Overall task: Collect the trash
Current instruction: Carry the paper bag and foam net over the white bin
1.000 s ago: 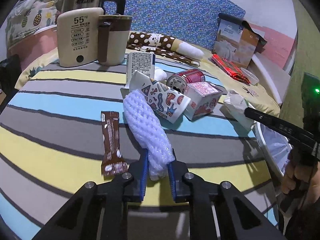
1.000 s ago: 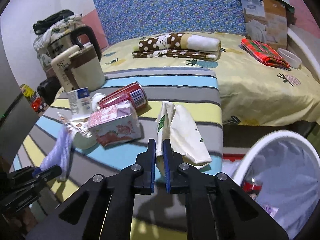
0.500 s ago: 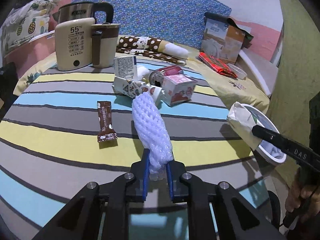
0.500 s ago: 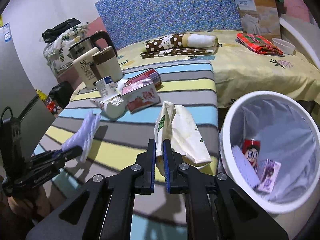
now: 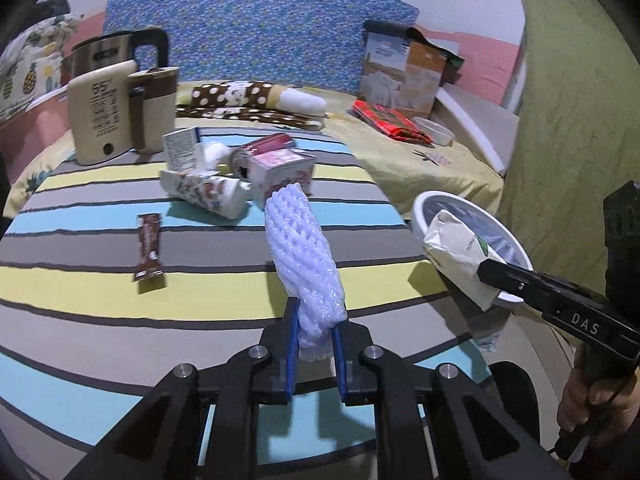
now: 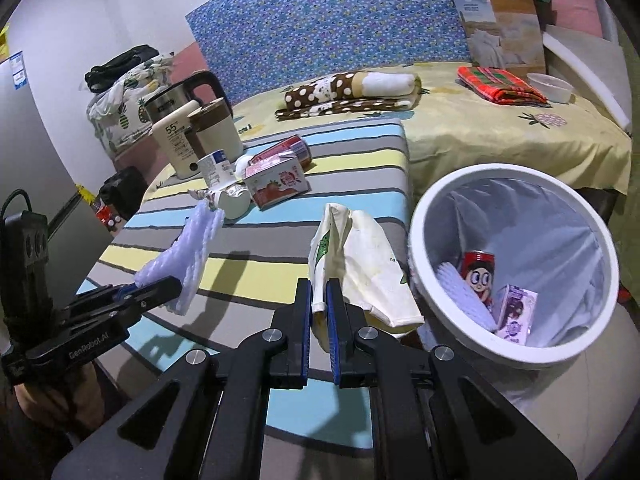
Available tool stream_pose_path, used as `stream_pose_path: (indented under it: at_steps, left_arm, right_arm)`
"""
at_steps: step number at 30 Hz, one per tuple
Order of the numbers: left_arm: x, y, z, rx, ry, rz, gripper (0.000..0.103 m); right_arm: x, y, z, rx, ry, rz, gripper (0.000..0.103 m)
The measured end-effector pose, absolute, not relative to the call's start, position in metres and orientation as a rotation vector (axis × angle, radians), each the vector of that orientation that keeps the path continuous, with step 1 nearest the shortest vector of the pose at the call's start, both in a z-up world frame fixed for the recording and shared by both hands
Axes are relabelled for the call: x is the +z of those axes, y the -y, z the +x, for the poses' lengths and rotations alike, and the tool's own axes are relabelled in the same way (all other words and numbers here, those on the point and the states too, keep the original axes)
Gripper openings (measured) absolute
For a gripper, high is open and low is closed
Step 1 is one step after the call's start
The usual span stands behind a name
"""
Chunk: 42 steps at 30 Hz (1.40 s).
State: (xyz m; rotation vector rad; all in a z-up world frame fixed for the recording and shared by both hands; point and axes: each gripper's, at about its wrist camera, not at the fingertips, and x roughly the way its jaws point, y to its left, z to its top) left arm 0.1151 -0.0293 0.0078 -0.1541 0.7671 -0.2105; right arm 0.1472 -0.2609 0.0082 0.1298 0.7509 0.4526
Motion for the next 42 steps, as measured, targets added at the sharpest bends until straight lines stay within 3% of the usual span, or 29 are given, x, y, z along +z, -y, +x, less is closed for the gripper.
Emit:
stream_pose_path:
  at_steps: [42]
  left_arm:
    - [0.018,0.187,0.189,-0.564,-0.750,0.000,0.015]
  right_arm:
    - [-0.007,0.371,0.151,0.153,-0.731,0.270,0.010]
